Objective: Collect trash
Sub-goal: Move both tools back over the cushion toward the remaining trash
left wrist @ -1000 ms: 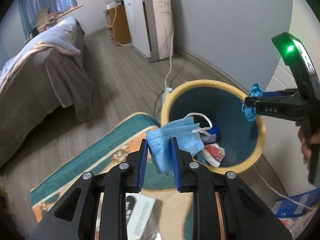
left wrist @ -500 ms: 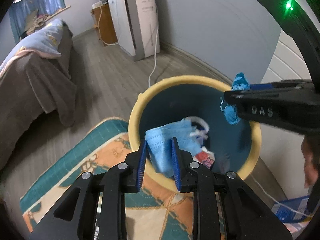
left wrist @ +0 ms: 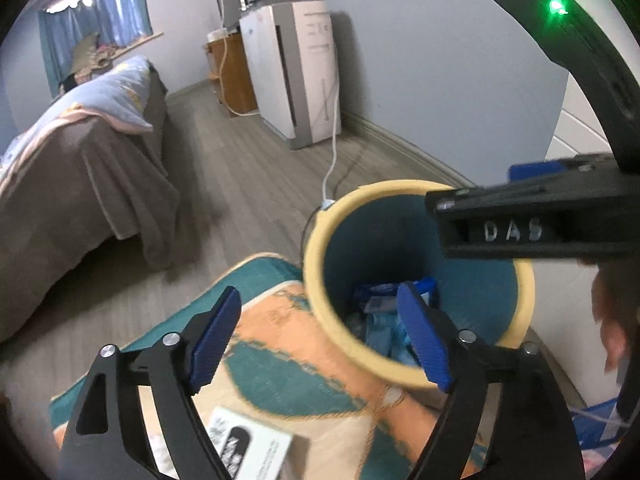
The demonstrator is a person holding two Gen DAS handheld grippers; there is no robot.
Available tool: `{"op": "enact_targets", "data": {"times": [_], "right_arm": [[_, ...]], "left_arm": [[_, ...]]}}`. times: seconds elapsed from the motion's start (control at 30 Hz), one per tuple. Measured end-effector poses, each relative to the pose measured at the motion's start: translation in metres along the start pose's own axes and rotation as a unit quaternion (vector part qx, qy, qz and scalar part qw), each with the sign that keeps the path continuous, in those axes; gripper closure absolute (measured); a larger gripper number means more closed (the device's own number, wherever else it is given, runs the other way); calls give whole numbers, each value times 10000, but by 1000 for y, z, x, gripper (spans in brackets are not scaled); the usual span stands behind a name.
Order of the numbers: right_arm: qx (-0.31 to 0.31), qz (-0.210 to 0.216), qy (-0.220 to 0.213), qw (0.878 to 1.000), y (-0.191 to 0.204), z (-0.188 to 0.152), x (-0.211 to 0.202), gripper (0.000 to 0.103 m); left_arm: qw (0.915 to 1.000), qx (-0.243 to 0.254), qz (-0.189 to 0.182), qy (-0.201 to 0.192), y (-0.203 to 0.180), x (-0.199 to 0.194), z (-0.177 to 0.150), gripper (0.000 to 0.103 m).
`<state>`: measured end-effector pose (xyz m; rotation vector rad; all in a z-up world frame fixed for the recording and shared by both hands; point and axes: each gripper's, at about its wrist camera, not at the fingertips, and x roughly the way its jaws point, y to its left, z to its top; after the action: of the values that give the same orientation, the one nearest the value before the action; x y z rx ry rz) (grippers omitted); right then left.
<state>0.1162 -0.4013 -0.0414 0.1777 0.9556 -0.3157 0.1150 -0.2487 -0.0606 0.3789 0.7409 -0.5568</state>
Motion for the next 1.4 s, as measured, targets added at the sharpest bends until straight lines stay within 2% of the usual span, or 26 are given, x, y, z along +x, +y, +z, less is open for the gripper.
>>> {"op": "enact_targets", "data": {"times": [0.27, 0.53, 0.63, 0.7, 0.83, 0.93, 1.0, 1.07, 1.17, 1.27, 1.4], "right_arm": [[-189, -57, -195, 9996, 25, -6, -37, 6], [44, 406, -392, 9984, 51, -27, -81, 6], [52, 216, -423, 9989, 65, -39, -92, 6], [-35, 129, -459, 9989, 75, -46, -98, 6], [-444, 347, -403, 9976, 101, -64, -102, 6], [-942, 490, -499, 9931, 126, -78, -110, 6], [-1233, 430, -646, 9893, 140, -88, -117, 6], [-1284, 407, -765, 9879, 146, -94, -121, 6], [-1277, 418, -683, 9886, 149, -102, -118, 6], [-1547, 326, -666, 9852, 158, -109, -117, 6], [-1391, 779, -524, 9858, 159, -111, -116, 6]], "left_arm": [[9992, -119, 352, -163, 32, -57, -15, 13], [9951, -668, 693, -237, 77, -128, -42, 8], [9928, -877, 804, -164, 94, -151, -58, 7], [9907, -1022, 890, -111, 103, -163, -69, 7], [9859, -1315, 1029, -95, 117, -187, -94, 6], [9822, -1514, 1107, -59, 122, -194, -111, 6], [9801, -1607, 1164, 27, 126, -194, -125, 6], [9790, -1591, 1269, 140, 128, -192, -134, 6], [9763, -1626, 1412, 217, 137, -192, -148, 6], [9737, -1669, 1531, 245, 144, -192, -159, 6], [9698, -1900, 1439, 509, 150, -180, -173, 6]]}}
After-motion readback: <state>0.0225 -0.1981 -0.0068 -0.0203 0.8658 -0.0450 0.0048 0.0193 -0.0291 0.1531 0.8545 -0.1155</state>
